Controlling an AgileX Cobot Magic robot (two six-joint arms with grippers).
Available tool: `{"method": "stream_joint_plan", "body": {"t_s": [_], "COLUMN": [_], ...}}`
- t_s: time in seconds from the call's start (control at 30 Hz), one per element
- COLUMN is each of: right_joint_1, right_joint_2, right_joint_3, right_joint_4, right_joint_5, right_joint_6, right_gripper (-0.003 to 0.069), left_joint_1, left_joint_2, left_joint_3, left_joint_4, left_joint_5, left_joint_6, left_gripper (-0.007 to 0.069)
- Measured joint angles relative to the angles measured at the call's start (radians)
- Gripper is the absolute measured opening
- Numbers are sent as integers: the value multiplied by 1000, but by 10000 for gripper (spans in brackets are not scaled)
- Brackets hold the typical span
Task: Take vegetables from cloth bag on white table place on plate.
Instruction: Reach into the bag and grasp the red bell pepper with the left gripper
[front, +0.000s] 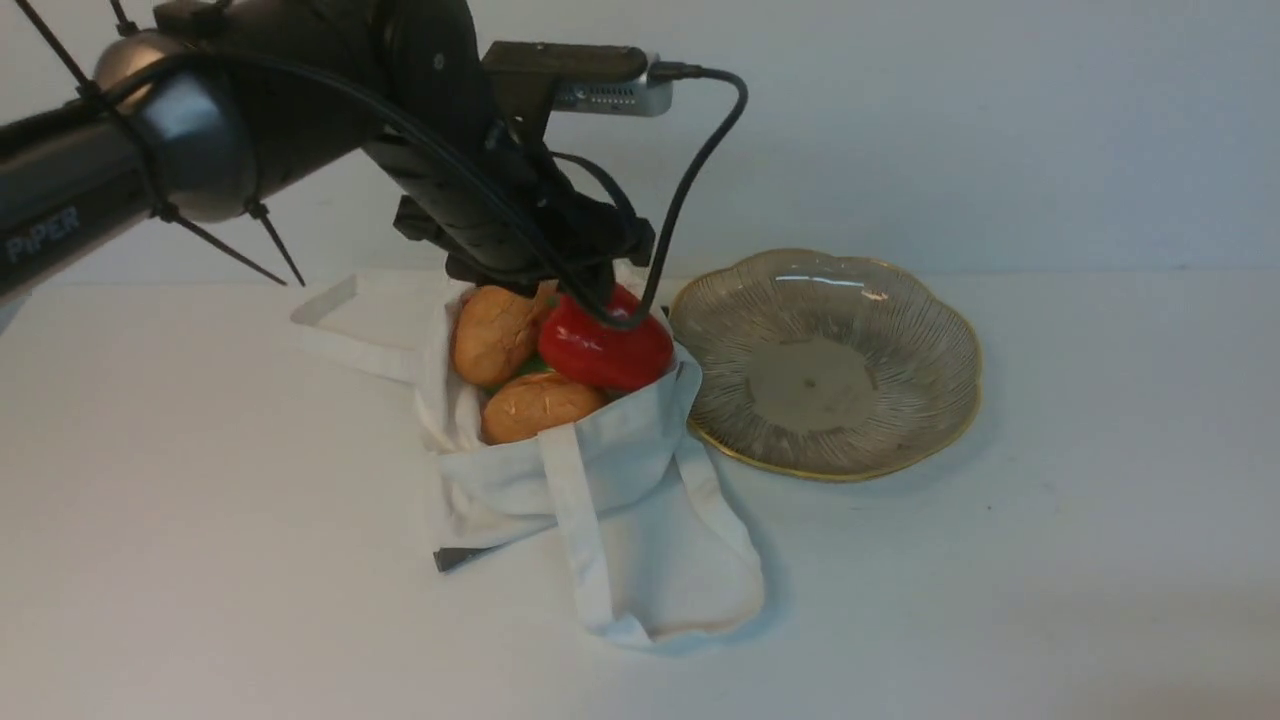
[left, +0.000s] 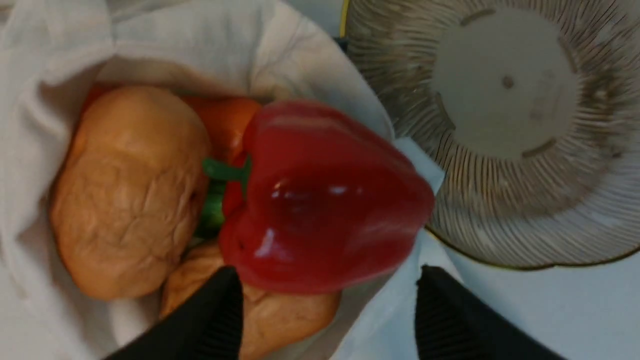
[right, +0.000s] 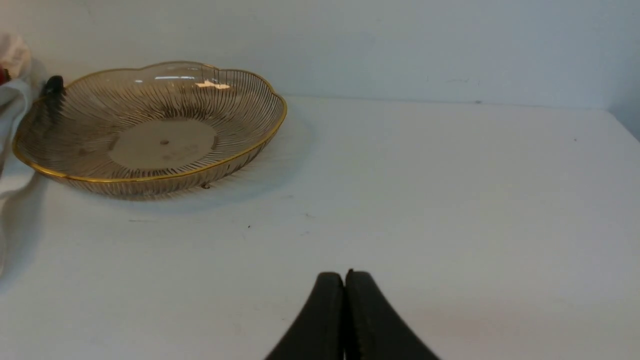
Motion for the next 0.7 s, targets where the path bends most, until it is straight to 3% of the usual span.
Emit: {"method": "stream_joint_plan", "body": {"t_s": [0.17, 0.7], "right_joint_1": [0, 0], "right_joint_2": [0, 0], "right_joint_3": [0, 0], "right_joint_4": [0, 0], "right_joint_5": [0, 0], "right_joint_6": [0, 0], "right_gripper": [-15, -15], "left_joint_1": [0, 0], "left_joint_2": [37, 106], "left_joint_3": [0, 0], "left_joint_4": [8, 14], "left_joint_5": [-45, -68], "left_joint_6": [3, 7], "left_gripper": [575, 579]}}
